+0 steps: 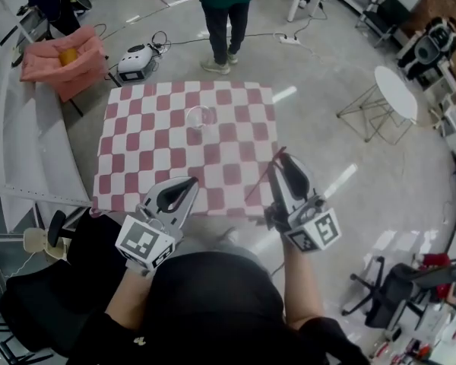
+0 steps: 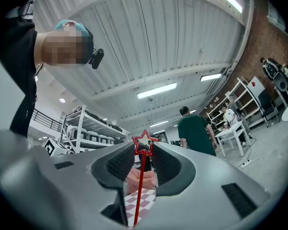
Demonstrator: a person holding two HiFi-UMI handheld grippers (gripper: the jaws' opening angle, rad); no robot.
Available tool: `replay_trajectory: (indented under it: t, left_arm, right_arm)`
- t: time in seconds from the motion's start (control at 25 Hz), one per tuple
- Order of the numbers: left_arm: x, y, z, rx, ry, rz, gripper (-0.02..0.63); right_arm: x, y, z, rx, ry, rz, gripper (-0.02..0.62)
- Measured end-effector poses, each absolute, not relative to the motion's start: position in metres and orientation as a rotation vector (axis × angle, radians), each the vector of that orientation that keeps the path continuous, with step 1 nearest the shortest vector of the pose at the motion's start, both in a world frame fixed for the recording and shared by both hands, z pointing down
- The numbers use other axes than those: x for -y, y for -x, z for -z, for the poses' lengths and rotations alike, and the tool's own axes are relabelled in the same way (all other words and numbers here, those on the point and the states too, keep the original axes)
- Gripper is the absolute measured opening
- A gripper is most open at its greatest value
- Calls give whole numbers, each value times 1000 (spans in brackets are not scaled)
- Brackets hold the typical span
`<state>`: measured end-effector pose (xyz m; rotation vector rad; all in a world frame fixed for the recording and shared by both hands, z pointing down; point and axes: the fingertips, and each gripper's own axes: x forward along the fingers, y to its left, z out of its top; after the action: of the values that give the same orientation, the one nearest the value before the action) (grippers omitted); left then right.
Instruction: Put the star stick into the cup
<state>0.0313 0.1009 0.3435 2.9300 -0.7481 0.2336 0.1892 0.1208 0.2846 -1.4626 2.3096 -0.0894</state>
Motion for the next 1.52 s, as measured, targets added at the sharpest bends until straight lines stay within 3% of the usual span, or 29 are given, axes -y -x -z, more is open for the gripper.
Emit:
replay_trajectory:
  t: [0.72,1.52]
  left_arm:
    - [17,23,-375,838,-2811,-272,41]
    - [84,72,-464,733,-2668,-435,41]
  right_arm:
    - [38,-154,-290,-2347,1437,67,124]
    - [184,-135,-372,-2325,1596,144,124]
